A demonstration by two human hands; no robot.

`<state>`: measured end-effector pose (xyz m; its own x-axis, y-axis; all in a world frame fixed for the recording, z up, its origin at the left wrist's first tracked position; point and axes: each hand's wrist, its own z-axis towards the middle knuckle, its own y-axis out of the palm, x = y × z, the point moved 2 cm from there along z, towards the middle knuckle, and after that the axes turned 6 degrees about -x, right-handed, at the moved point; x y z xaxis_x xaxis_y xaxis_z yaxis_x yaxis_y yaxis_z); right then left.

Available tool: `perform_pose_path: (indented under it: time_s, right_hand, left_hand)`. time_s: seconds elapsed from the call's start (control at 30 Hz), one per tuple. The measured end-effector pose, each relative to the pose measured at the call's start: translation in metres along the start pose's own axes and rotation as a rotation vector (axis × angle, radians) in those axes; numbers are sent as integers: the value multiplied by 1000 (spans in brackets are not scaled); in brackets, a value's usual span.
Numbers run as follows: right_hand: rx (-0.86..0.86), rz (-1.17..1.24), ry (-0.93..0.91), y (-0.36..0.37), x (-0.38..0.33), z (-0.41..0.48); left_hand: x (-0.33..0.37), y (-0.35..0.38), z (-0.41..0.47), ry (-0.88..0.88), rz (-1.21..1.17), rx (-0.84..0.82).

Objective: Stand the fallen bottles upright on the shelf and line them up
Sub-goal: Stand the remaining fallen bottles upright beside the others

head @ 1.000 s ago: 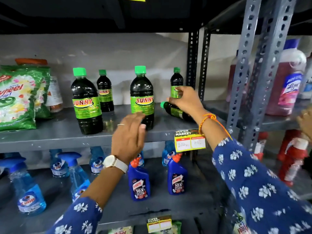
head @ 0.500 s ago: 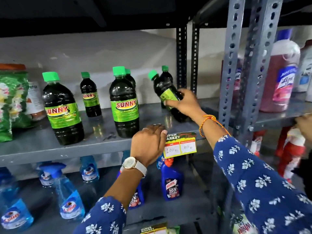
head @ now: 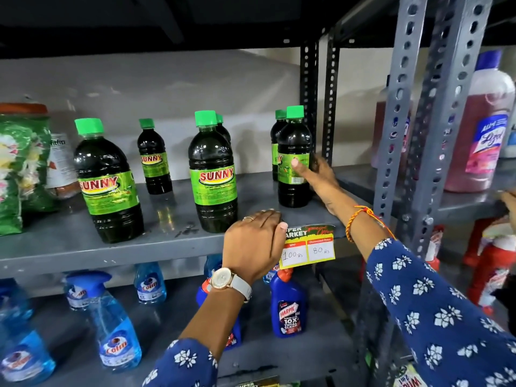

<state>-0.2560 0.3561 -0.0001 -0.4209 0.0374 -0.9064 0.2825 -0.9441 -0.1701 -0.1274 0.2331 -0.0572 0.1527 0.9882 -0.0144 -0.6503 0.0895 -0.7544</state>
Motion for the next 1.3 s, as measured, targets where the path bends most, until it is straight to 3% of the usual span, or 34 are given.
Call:
perform_pose_path:
  time_s: [0.2, 0.4, 0.63, 0.8, 1.03, 1.3]
  right_hand:
    - [0, -80, -14, 3, 4, 2]
    - [-62, 3, 7, -3, 12, 8]
    - [7, -149, 41, -3, 14, 8]
    - [-121, -66, 37, -3, 17, 11]
    - [-14, -152, 61, -3, 15, 8]
    - [-57, -116, 46, -4, 15, 6]
  left_hand:
    - [1, -1, 0, 3, -13, 7]
    - [2, -1, -1, 8, -12, 32]
    - [0, 1, -1, 10, -18, 50]
    - [-1, 3, -1, 5, -40, 52]
    - [-1, 4, 0, 6, -31, 49]
    - [-1, 5, 0, -6, -13, 20]
